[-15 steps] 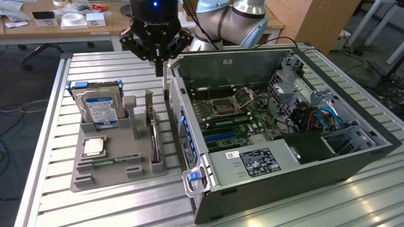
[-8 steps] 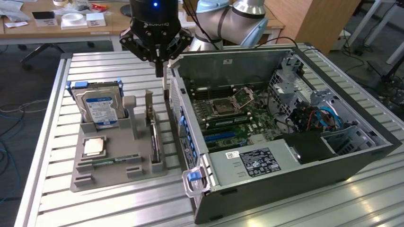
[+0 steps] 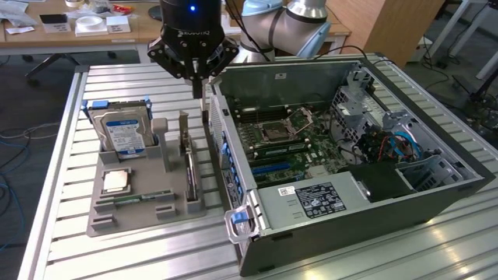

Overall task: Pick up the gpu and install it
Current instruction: 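Reach for the gpu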

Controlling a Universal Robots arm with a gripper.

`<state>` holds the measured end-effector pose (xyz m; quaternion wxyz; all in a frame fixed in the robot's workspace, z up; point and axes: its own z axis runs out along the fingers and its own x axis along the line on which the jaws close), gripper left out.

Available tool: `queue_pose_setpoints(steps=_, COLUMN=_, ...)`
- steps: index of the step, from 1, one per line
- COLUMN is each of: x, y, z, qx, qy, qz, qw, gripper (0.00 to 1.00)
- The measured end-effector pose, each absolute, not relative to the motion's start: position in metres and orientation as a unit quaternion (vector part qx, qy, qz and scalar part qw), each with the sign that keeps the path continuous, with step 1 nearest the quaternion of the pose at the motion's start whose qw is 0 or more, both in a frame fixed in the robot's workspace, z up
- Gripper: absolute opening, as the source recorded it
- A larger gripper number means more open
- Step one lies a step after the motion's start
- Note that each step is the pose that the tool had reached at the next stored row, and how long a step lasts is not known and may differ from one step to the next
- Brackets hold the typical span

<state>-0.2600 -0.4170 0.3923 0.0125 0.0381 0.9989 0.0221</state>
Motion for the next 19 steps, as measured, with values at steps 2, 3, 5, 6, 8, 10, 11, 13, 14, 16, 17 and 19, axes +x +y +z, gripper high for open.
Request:
queue_pose_setpoints(steps=2, x=-0.260, y=-0.421, z=0.392, qx=0.038, qy=0.999, qz=0.022, qw=0.013, gripper=0.11)
queue_pose_setpoints(steps=3, x=-0.260, y=-0.423, z=0.392, qx=0.038, qy=0.999, qz=0.022, qw=0.012, gripper=0.11)
queue_pose_setpoints(steps=5, x=-0.262, y=-0.426, z=0.392, qx=0.038, qy=0.999, qz=0.022, qw=0.012, gripper=0.11)
queue_pose_setpoints(steps=6, x=-0.262, y=-0.428, z=0.392, qx=0.038, qy=0.999, qz=0.022, qw=0.012, gripper=0.11)
queue_pose_setpoints(steps=8, x=-0.265, y=-0.430, z=0.392, qx=0.038, qy=0.999, qz=0.022, qw=0.013, gripper=0.11)
queue_pose_setpoints(steps=10, x=-0.268, y=-0.431, z=0.392, qx=0.038, qy=0.999, qz=0.022, qw=0.013, gripper=0.11)
queue_pose_setpoints(steps=11, x=-0.270, y=-0.431, z=0.392, qx=0.038, qy=0.999, qz=0.022, qw=0.013, gripper=0.11)
queue_pose_setpoints(steps=13, x=-0.273, y=-0.432, z=0.392, qx=0.038, qy=0.999, qz=0.022, qw=0.013, gripper=0.11)
queue_pose_setpoints(steps=14, x=-0.275, y=-0.432, z=0.392, qx=0.038, qy=0.999, qz=0.022, qw=0.013, gripper=0.11)
queue_pose_setpoints(steps=16, x=-0.278, y=-0.432, z=0.392, qx=0.038, qy=0.999, qz=0.022, qw=0.013, gripper=0.11)
queue_pose_setpoints(steps=17, x=-0.280, y=-0.432, z=0.392, qx=0.038, qy=0.999, qz=0.022, qw=0.013, gripper=0.11)
queue_pose_setpoints(steps=19, x=-0.283, y=-0.433, z=0.391, qx=0.038, qy=0.999, qz=0.022, qw=0.013, gripper=0.11)
